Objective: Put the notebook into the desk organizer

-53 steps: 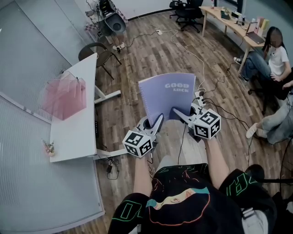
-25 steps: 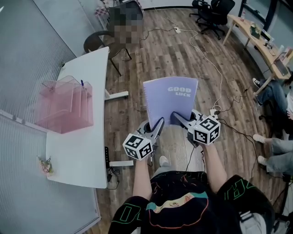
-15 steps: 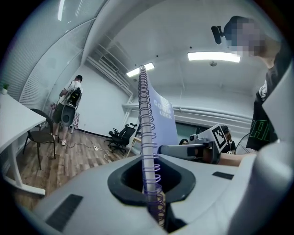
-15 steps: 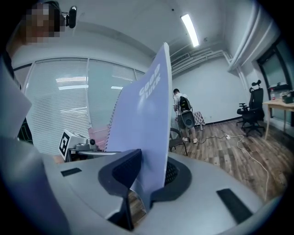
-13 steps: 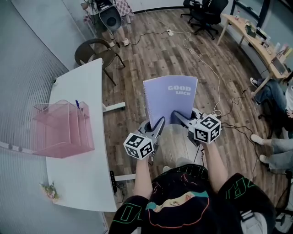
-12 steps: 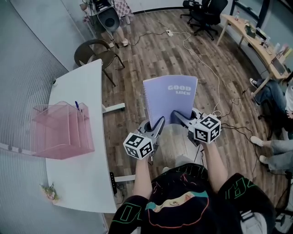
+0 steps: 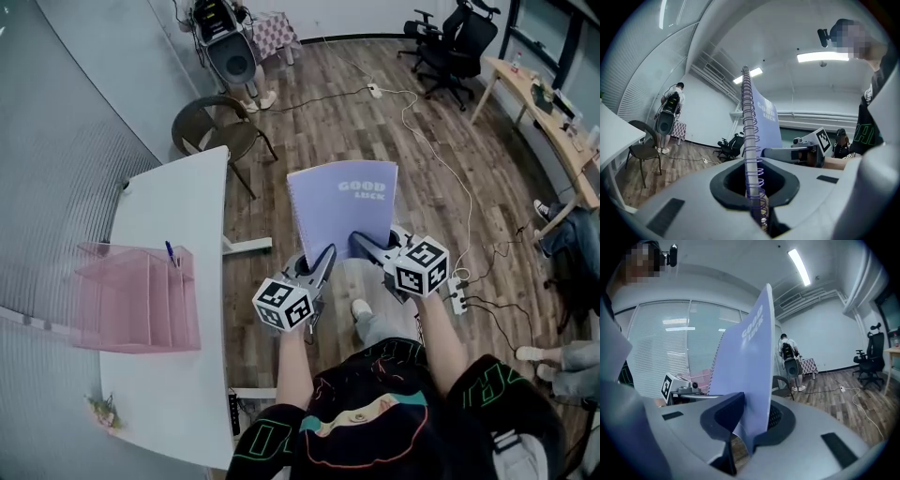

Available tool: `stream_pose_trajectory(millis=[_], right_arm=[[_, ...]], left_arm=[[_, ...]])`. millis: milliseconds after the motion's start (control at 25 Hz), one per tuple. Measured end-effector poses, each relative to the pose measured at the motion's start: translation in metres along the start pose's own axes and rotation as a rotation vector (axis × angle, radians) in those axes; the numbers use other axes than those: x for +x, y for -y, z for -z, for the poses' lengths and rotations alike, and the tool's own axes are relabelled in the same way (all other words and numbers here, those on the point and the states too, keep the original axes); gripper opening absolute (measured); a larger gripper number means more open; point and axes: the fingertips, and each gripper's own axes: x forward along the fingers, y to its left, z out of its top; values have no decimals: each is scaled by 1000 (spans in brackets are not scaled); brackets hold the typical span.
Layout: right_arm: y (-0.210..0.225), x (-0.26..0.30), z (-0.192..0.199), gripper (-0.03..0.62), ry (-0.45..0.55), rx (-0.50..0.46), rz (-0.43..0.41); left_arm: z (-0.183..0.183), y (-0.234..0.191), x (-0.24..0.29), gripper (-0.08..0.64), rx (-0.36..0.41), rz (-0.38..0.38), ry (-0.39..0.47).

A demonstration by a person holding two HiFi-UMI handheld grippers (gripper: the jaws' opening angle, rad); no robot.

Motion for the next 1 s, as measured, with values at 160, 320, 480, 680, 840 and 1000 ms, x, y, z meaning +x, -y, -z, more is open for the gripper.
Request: stream_pose_trajectory(millis=[160, 320, 480, 680, 840, 1000], right_arm=[[50, 21, -26, 71, 10, -13, -14], [106, 41, -42, 71, 3, -9, -11], [149, 58, -52, 71, -5, 2, -18], [177, 85, -65, 71, -7, -2, -85], [161, 126, -61, 71, -42, 11, -211], [107, 181, -52, 71, -103, 12, -386]], left_arm=[[-22, -27, 47, 26, 7, -7, 17], [-34, -57, 100, 26, -2, -1, 18], [-41, -82, 139, 26, -25, -2, 21], [-54, -108, 161, 26, -35, -47, 60], [-57, -135, 134, 26, -57, -176, 91], [-59, -166, 68, 26, -89, -360, 145]])
